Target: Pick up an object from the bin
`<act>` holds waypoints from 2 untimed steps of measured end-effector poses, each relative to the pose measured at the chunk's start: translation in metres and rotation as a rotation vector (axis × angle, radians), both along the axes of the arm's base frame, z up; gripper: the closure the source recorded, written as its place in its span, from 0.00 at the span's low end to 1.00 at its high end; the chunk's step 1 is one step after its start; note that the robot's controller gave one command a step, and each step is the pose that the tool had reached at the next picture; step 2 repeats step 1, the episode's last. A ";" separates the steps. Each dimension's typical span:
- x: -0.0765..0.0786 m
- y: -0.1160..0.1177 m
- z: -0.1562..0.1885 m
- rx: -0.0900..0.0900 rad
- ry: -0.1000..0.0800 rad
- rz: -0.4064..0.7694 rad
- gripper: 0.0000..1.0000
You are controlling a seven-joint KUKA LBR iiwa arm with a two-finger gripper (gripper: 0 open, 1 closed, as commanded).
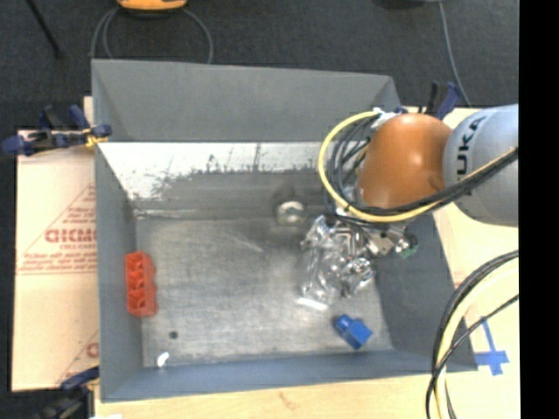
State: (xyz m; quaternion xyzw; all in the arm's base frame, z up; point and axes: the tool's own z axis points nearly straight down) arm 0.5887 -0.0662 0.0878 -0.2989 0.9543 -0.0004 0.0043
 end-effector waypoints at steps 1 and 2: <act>0.000 0.003 0.122 -0.003 -0.001 0.053 1.00; 0.000 0.003 0.122 -0.003 -0.001 0.053 1.00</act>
Offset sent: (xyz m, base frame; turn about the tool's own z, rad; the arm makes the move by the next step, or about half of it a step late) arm -0.0022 0.0036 0.1186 -0.0566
